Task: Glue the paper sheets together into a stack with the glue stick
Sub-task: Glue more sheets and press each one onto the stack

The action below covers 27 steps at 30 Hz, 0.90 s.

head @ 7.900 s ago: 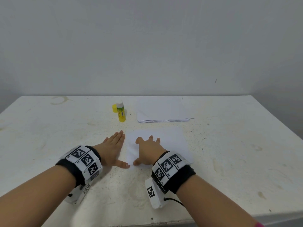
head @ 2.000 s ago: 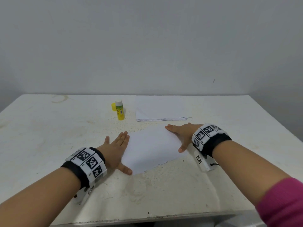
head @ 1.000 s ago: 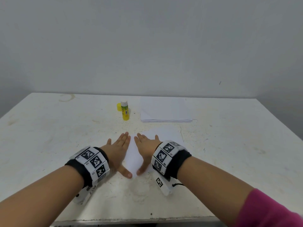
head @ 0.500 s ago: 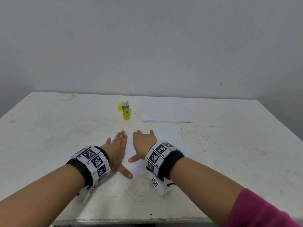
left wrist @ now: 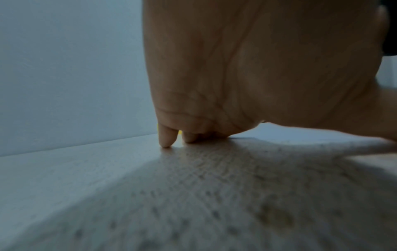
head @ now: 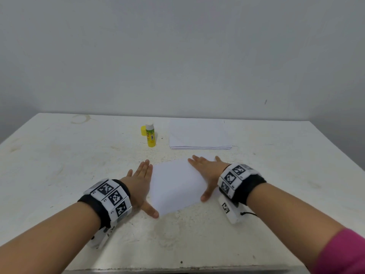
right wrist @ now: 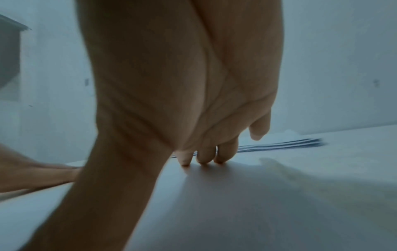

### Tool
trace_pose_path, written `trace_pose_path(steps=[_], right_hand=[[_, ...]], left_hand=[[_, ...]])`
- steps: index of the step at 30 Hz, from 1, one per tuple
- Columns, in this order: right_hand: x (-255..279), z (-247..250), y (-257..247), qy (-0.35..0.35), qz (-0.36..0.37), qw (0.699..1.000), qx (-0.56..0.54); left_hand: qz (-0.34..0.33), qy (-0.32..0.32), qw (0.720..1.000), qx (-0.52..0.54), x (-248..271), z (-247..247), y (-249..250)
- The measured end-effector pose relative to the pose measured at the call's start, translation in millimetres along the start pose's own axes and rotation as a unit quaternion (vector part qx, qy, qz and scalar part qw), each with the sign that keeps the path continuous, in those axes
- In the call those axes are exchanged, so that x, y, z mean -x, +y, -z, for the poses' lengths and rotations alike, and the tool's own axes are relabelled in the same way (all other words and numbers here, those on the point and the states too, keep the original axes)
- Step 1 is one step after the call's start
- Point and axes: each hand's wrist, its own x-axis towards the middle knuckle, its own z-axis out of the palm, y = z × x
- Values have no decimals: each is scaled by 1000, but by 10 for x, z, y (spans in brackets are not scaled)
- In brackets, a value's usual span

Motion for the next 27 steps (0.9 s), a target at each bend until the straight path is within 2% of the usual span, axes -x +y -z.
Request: trace_pose_path(steps=[3, 7, 15, 19, 23, 27], right_hand=[[47, 9, 245, -21, -21, 1000, -12], [48, -14, 391, 2, -36, 999, -32], [38, -34, 431, 44, 16, 998, -35], [39, -78, 437, 70, 13, 990, -123], [145, -107, 487, 131, 32, 944, -301], [236, -148, 515, 208, 23, 863, -460]], left_hand=[[-4, 0, 1000, 3, -1, -7, -15], [-7, -5, 1000, 6, -5, -7, -15], [-2, -2, 1000, 7, 7, -6, -2], [-3, -4, 1000, 8, 20, 0, 5], [-6, -2, 1000, 12, 9, -6, -9], [-5, -3, 1000, 11, 10, -4, 0]])
